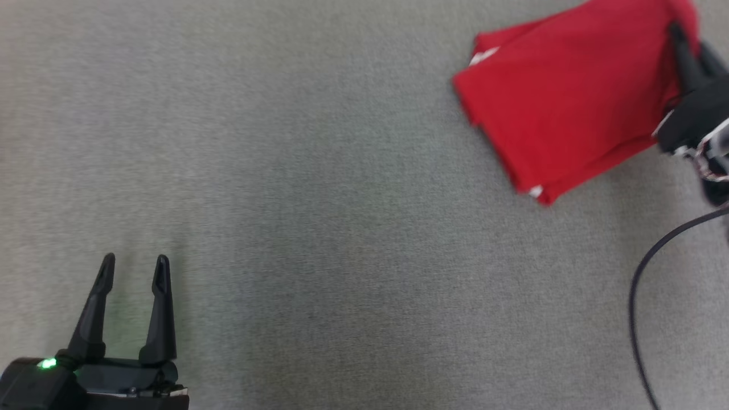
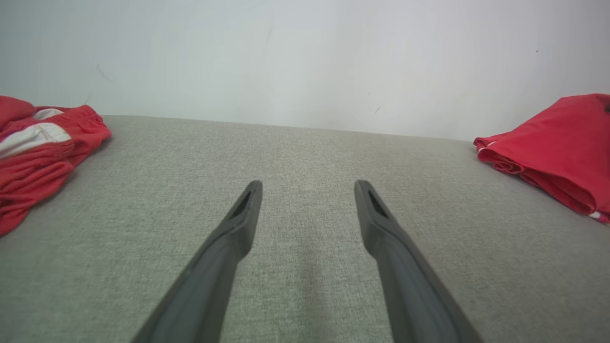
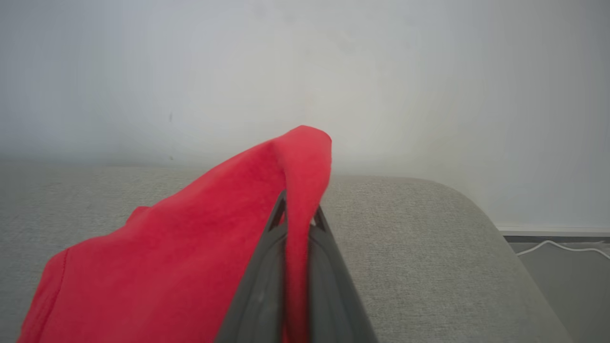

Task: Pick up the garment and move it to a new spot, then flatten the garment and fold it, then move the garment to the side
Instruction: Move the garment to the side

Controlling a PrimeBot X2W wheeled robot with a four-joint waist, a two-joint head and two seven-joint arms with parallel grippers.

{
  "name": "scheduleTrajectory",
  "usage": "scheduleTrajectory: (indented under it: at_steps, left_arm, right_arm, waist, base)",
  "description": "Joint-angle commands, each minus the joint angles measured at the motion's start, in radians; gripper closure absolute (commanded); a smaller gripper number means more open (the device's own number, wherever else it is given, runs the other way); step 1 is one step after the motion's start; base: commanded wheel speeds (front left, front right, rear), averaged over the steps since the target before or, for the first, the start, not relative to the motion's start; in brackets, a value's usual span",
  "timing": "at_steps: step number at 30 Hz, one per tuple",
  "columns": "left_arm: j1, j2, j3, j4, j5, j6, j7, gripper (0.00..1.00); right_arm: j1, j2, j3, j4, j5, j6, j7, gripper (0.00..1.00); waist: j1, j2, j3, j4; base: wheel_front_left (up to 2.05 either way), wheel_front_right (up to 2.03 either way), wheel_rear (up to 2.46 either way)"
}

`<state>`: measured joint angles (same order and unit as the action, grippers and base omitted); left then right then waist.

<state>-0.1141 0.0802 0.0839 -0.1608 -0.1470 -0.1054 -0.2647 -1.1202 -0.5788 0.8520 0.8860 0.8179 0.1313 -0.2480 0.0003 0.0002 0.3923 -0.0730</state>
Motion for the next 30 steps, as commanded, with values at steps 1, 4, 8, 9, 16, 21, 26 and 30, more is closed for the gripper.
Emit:
scheduleTrajectory:
  at_steps: [1, 4, 8, 9, 16, 21, 26, 30]
  left_arm:
    - [-0.009, 0.011, 0.003, -0.016, 0.008, -0.006, -0.002, 0.0]
    - [-0.01, 0.027, 0.004, -0.047, 0.016, -0.006, -0.002, 0.0]
    - [-0.01, 0.038, -0.001, -0.083, 0.023, -0.009, -0.002, 0.0]
    - [-0.008, 0.039, -0.004, -0.095, 0.025, -0.008, -0.002, 0.0]
    - [0.003, 0.051, 0.002, -0.136, 0.024, -0.004, -0.001, 0.0]
    - [0.0, 0.058, 0.002, -0.154, 0.024, -0.001, 0.003, 0.0]
    - [-0.005, 0.065, 0.001, -0.159, 0.022, 0.003, 0.003, 0.0]
    - [-0.005, 0.065, -0.004, -0.161, 0.022, 0.009, 0.003, 0.0]
  right_arm:
    - [-0.026, -0.022, -0.002, 0.017, 0.001, -0.001, -0.005, 1.0]
    - [-0.073, -0.034, -0.002, 0.047, 0.005, -0.001, -0.001, 1.0]
    - [-0.116, -0.062, 0.004, 0.093, -0.004, -0.001, 0.001, 1.0]
    - [-0.125, -0.071, 0.005, 0.1, -0.004, -0.001, 0.001, 1.0]
    - [-0.167, -0.113, 0.026, 0.149, -0.018, -0.001, -0.001, 1.0]
    - [-0.195, -0.124, 0.044, 0.177, -0.03, -0.001, -0.001, 1.0]
    - [-0.226, -0.128, 0.064, 0.204, -0.04, -0.001, -0.006, 1.0]
    - [-0.244, -0.137, 0.071, 0.238, -0.05, -0.001, -0.008, 1.0]
  waist:
    - [-0.0003, -0.0002, 0.051, -0.042]
    - [-0.0003, -0.0002, 0.071, -0.051]
    - [-0.0003, -0.0002, 0.092, -0.054]
    - [-0.0003, -0.0002, 0.097, -0.053]
    - [-0.0003, -0.0002, 0.121, -0.046]
    - [-0.0003, -0.0002, 0.135, -0.043]
    - [-0.0003, -0.0002, 0.145, -0.036]
    - [-0.0003, -0.0002, 0.144, -0.029]
  base:
    - [0.0, 0.0, 0.0]
    - [0.0, 0.0, 0.0]
    - [0.0, 0.0, 0.0]
    - [0.0, 0.0, 0.0]
    - [0.0, 0.0, 0.0]
    - [0.0, 0.0, 0.0]
    - [0.0, 0.0, 0.0]
    - [0.0, 0.0, 0.0]
